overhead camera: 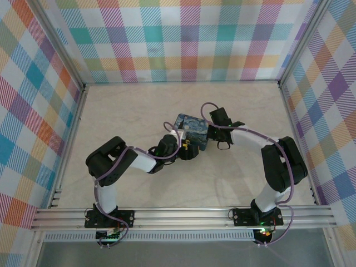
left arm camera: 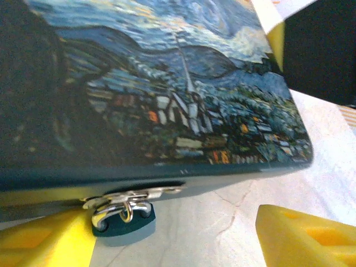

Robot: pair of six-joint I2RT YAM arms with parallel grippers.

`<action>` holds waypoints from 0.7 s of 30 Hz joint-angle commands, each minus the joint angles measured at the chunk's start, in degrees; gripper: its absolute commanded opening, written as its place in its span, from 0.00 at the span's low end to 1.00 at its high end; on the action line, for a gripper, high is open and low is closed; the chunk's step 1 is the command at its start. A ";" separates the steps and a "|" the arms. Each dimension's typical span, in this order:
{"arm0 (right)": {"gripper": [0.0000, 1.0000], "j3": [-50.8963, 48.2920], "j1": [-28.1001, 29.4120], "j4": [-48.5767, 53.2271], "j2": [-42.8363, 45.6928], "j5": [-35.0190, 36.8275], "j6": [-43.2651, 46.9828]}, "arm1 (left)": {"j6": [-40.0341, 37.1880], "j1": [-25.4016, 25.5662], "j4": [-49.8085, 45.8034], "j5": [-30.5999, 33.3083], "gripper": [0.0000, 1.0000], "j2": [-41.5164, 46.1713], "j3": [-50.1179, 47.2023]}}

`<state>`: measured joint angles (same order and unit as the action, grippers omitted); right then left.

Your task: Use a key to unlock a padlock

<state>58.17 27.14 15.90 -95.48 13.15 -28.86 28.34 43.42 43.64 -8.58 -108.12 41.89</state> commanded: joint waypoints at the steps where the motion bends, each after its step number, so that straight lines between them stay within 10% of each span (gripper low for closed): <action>1: 0.00 1.37 0.98 -0.54 -0.58 -1.02 -0.71 | 0.46 -0.19 -5.61 3.95 0.75 1.21 -0.47; 21: 0.00 2.16 1.49 -1.13 -2.17 -1.36 -0.36 | -0.68 -1.03 15.45 -5.75 0.62 -0.68 -7.07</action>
<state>59.16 27.90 15.40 -96.79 12.73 -29.15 26.22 43.00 52.51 -14.02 -107.96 36.42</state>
